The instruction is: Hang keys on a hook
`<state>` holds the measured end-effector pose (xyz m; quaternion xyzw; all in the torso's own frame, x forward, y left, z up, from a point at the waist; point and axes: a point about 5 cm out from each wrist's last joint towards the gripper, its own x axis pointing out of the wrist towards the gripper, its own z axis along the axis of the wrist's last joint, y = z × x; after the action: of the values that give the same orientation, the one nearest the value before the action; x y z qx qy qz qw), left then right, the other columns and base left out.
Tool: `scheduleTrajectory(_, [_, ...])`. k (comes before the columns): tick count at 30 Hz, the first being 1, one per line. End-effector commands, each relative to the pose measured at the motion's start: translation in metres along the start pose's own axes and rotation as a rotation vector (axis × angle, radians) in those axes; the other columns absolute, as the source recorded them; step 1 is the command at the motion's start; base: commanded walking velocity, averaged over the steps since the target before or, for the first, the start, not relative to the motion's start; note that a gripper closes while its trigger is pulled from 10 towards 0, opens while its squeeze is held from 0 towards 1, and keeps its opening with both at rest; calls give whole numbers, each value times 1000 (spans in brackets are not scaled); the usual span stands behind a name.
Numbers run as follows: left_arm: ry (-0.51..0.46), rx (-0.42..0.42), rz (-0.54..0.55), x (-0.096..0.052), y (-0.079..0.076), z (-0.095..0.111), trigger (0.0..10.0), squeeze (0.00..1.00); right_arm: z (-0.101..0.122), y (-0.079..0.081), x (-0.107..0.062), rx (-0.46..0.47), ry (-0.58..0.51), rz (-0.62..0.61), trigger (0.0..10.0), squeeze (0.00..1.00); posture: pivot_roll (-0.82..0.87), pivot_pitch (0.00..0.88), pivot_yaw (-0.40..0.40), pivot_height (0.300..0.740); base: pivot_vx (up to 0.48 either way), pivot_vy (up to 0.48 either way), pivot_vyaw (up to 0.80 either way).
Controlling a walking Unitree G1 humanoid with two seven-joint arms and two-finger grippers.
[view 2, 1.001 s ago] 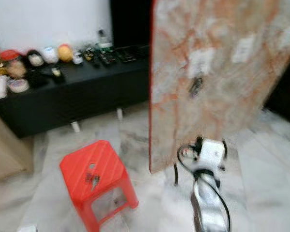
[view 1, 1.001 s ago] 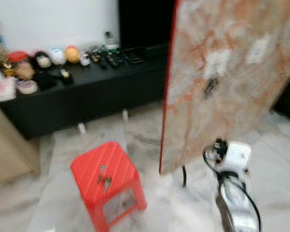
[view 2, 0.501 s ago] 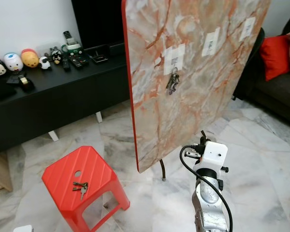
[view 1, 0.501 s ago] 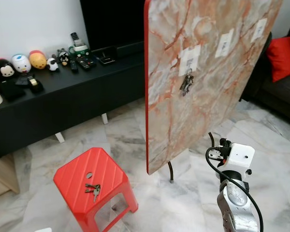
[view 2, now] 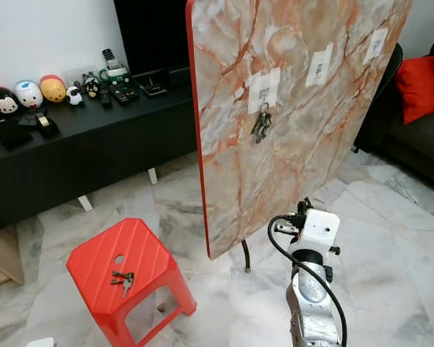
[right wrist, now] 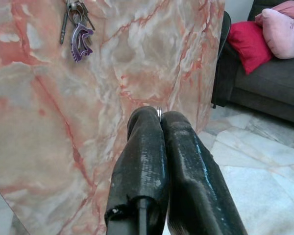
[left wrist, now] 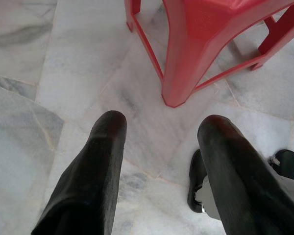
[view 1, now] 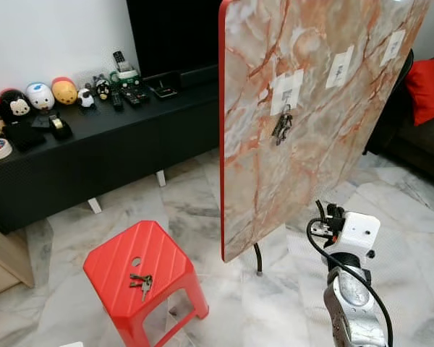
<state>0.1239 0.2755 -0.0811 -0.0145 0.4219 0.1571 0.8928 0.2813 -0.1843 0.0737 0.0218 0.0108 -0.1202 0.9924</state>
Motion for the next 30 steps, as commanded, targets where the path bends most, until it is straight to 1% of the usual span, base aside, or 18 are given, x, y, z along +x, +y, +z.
scheduleTrajectory(1, [27,2,7,-2,2,-6,10000,0,1,-3,2,14,0,-16,10000,0,31,0,-26,740,0,0,0])
scheduleTrajectory(6, [27,3,10,-2,4,-6,10000,0,-1,-4,2,20,22,-23,10000,0,31,0,-25,740,49,0,-86])
scheduleTrajectory(12, [31,5,11,-3,4,-8,10000,0,-2,-4,2,29,24,-26,10000,0,30,0,-24,740,269,0,-745])
scheduleTrajectory(21, [35,6,8,-3,1,-9,10000,0,-1,-4,2,29,11,-28,10000,0,30,0,-24,740,282,0,0])
scheduleTrajectory(26, [34,6,4,-1,-4,-7,10000,0,0,-4,2,27,5,-25,10000,0,31,0,-26,740,292,0,0])
scheduleTrajectory(30, [31,5,3,-1,-4,-8,10000,0,-1,-4,2,27,5,-27,10000,0,30,0,-26,740,290,0,0])
